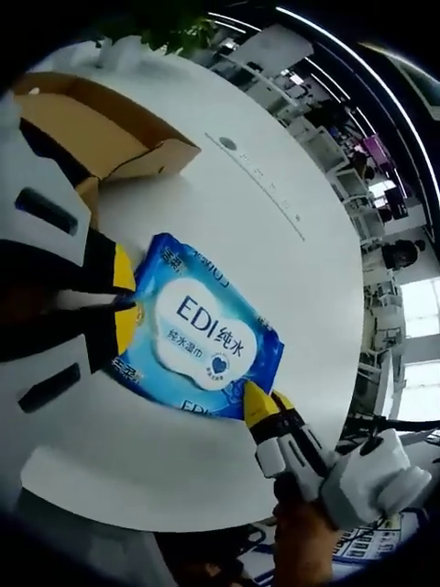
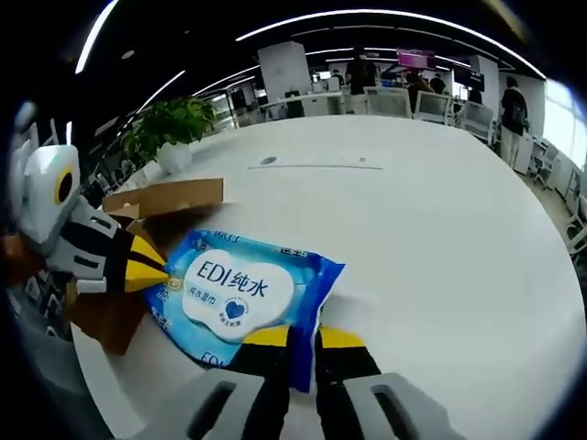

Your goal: Operate the shoe box by opening the lid, removing the specified soft item, and placing it in the target area until the item is outside and the box remains undamaged.

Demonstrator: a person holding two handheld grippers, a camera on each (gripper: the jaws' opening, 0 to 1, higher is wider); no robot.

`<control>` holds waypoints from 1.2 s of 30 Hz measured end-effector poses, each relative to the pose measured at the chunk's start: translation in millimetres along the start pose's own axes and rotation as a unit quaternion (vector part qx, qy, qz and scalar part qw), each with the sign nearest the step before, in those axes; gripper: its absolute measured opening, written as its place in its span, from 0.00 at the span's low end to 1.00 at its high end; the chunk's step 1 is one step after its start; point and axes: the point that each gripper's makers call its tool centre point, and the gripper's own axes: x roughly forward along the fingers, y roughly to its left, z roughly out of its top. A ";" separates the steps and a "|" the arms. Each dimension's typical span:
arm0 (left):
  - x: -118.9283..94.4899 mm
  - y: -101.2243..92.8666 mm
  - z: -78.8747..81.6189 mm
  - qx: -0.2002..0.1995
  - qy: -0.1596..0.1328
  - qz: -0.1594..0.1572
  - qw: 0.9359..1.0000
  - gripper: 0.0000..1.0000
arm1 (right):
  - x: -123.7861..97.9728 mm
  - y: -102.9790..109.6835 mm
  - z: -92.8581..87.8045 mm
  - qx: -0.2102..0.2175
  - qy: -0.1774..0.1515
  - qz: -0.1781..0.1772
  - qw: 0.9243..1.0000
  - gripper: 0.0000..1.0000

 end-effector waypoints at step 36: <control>-67.0 12.0 13.6 -0.119 -0.067 -0.060 0.989 0.18 | -56.0 36.2 21.9 -0.026 -0.035 0.026 0.999 0.35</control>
